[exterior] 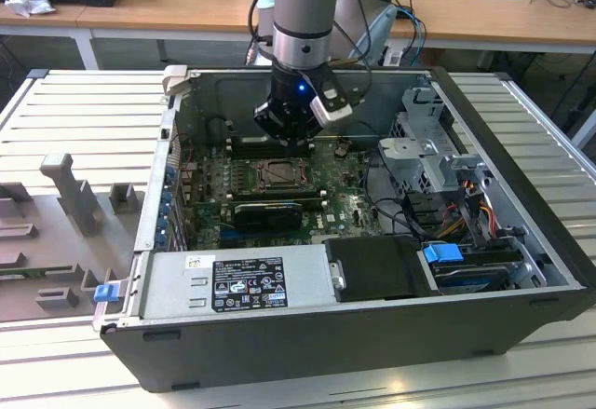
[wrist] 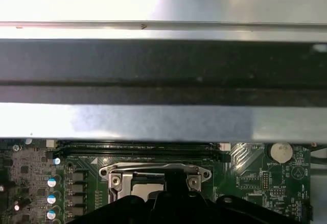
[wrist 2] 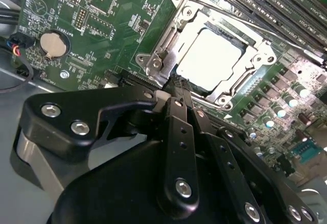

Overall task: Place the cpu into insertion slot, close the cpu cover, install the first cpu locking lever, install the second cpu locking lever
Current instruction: 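Install the second cpu locking lever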

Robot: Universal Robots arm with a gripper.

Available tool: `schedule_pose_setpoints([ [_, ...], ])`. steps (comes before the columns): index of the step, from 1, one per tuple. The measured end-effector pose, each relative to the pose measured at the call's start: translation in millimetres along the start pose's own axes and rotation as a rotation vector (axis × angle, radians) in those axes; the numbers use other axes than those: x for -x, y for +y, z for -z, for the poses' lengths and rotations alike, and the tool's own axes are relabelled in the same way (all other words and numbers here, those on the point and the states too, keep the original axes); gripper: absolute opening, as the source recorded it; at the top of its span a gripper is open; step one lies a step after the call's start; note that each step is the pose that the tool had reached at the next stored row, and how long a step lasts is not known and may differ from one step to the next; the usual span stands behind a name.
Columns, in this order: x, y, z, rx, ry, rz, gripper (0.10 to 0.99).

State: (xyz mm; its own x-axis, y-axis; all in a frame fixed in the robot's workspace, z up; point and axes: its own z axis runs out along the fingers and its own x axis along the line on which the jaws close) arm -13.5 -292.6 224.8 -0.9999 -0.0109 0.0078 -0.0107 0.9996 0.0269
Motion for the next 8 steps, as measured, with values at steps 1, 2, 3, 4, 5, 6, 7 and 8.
schedule_pose_setpoints([
  [1,0.0,-0.2,0.8,0.000,-0.0001,0.000,0.106],
  [2,0.0,-0.3,1.1,0.000,-0.0001,0.000,0.106],
  [3,0.0,-0.6,1.4,0.000,-0.0001,0.000,0.106],
  [4,0.0,-0.9,1.5,0.000,0.0000,0.000,0.106],
  [5,0.0,-1.4,1.5,0.000,-0.0001,0.000,0.106],
  [6,0.0,-1.9,1.5,0.000,-0.0001,0.000,0.106],
  [7,-0.1,-3.1,1.6,0.000,-0.0001,0.000,0.106],
  [8,-0.1,-5.6,1.7,0.000,0.0000,0.000,0.106],
])
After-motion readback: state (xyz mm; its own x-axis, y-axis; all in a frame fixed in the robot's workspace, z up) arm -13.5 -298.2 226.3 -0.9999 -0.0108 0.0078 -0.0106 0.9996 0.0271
